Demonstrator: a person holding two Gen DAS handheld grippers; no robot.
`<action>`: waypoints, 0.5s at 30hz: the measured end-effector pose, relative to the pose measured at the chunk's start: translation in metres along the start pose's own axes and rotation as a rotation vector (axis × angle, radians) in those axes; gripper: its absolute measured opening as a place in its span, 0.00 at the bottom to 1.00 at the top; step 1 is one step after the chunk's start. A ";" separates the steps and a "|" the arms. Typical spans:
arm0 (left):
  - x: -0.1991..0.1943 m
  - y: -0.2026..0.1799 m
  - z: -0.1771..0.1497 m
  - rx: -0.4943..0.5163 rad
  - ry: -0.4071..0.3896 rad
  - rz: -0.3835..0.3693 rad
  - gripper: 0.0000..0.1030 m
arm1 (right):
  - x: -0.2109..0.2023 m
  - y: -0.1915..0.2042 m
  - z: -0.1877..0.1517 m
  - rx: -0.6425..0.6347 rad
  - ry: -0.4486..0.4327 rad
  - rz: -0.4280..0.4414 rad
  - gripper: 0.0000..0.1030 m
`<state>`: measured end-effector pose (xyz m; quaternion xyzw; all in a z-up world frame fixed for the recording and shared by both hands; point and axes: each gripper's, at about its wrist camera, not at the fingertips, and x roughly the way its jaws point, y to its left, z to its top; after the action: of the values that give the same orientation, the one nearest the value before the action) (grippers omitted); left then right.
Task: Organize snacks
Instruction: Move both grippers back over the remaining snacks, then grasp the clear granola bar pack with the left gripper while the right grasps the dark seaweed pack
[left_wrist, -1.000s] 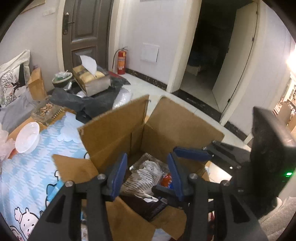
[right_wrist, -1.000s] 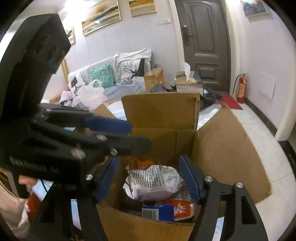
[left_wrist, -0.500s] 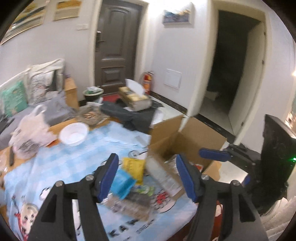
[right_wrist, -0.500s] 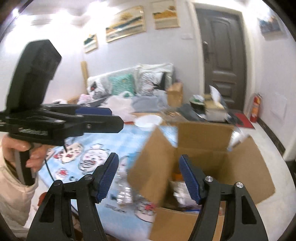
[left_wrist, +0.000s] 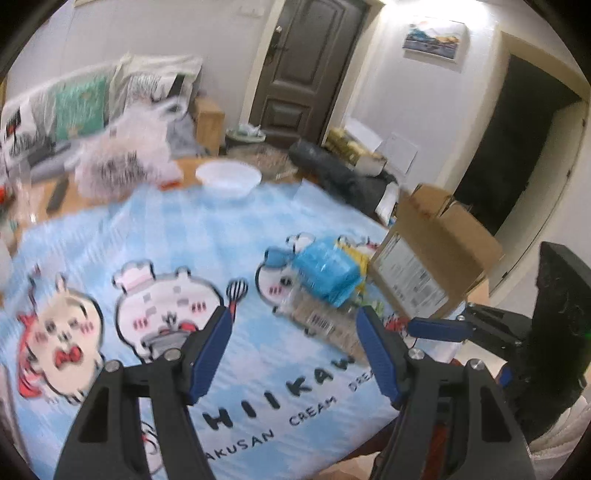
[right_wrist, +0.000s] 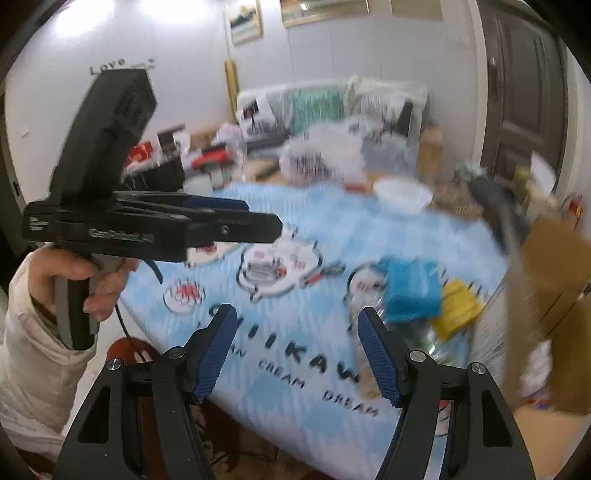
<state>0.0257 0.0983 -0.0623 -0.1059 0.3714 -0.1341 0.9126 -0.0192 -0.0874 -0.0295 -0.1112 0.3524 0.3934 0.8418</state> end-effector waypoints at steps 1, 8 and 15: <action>0.007 0.004 -0.007 -0.020 0.012 -0.005 0.65 | 0.008 -0.002 -0.004 0.017 0.021 0.001 0.63; 0.052 0.020 -0.038 -0.118 0.092 -0.042 0.65 | 0.053 -0.032 -0.028 0.103 0.097 -0.097 0.55; 0.078 0.015 -0.040 -0.130 0.124 -0.079 0.65 | 0.076 -0.058 -0.036 0.058 0.111 -0.324 0.35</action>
<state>0.0539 0.0836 -0.1455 -0.1710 0.4306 -0.1518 0.8731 0.0396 -0.0983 -0.1124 -0.1639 0.3871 0.2356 0.8762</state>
